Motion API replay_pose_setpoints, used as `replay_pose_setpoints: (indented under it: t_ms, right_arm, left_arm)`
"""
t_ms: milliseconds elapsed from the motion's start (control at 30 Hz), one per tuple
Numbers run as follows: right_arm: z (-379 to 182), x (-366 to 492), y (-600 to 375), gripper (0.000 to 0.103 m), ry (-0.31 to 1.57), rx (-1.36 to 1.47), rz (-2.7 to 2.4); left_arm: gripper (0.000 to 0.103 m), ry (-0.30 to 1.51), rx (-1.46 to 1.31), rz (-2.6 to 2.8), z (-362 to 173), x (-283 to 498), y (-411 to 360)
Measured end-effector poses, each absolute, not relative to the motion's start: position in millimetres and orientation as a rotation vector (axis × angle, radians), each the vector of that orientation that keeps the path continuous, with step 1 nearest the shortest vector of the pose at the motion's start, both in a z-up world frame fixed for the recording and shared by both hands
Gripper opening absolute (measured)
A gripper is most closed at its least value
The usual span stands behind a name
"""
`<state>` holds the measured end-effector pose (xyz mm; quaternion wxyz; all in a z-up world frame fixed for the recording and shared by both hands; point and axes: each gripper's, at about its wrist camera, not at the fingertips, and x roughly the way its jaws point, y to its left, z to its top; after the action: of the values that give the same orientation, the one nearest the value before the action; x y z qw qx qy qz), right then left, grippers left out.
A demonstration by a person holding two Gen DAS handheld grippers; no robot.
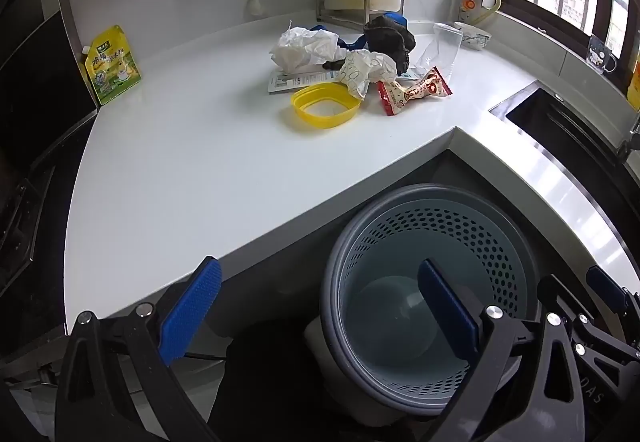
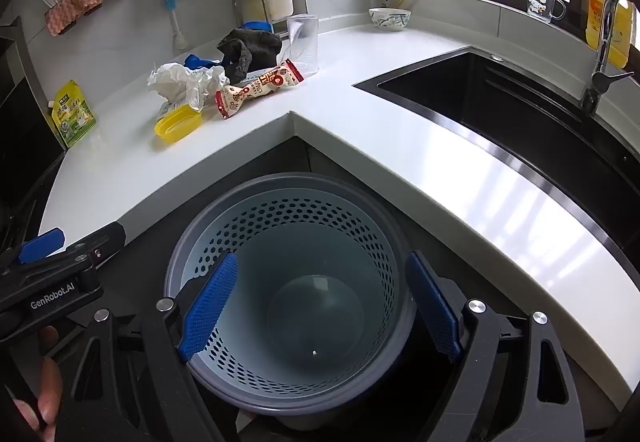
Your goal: Collect trash
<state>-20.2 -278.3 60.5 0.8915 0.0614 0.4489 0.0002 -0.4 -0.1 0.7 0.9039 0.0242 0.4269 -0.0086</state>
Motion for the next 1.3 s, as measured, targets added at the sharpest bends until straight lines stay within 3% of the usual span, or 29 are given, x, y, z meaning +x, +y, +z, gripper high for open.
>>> replay_pose_setpoints:
  t_ms: [1300]
  right_arm:
    - [65.9,-13.5,-278.3,0.082,0.929,0.121,0.001]
  left_arm:
    - [0.097,0.871,0.058,-0.022,4.9,4.0,-3.3]
